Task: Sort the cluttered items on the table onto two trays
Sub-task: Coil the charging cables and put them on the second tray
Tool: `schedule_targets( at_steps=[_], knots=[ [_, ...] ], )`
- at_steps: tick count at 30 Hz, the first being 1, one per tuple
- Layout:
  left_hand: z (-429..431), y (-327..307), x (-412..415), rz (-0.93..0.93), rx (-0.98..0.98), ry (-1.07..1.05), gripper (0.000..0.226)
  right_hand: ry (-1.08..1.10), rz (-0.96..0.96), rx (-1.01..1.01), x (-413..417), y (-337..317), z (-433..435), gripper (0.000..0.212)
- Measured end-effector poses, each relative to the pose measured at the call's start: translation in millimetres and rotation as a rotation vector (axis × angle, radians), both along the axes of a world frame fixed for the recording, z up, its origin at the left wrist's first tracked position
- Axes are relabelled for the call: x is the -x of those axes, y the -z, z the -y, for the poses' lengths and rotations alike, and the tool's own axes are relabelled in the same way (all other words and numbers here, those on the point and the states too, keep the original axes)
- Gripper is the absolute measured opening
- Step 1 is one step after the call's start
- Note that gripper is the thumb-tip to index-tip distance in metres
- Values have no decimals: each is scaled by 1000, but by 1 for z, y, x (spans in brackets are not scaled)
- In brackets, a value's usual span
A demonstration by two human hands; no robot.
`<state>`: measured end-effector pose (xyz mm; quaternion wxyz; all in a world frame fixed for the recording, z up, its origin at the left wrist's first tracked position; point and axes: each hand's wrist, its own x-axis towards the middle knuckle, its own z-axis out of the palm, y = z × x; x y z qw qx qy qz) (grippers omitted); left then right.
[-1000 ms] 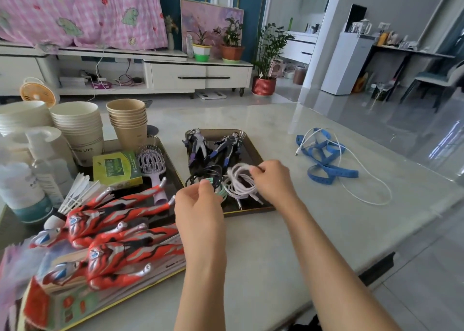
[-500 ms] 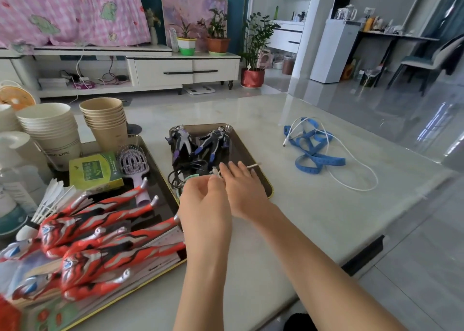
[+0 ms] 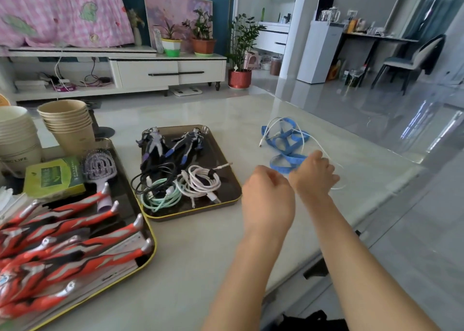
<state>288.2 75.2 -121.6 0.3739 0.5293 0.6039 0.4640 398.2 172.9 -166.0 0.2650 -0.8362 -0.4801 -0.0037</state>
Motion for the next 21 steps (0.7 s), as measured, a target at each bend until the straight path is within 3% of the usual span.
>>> schedule_targets(
  at_steps=[4, 8, 11, 14, 16, 18, 21],
  knots=[
    [-9, 12, -14, 54, 77, -1, 17, -54, 138, 305, -32, 8, 7, 37],
    [-18, 20, -31, 158, 125, 48, 14, -186, 237, 350, -50, 8, 8, 31],
    [-27, 21, -41, 264, 140, 92, 18, -211, 21, 75, -53, -3, 12, 28],
    [-31, 14, -51, 467, 197, 138, 17, -230, -204, -312, -49, -27, 23, 25],
    [-34, 9, -58, 603, 235, 178, 21, -292, -332, -466, -43, -41, 37, 20],
    [-40, 4, -59, 725, 245, 212, 32, -468, -434, -456, -36, -48, 52, 12],
    [-49, -5, -49, 930, 253, 191, 39, -785, -499, -144, -31, -44, 67, 18]
  ],
)
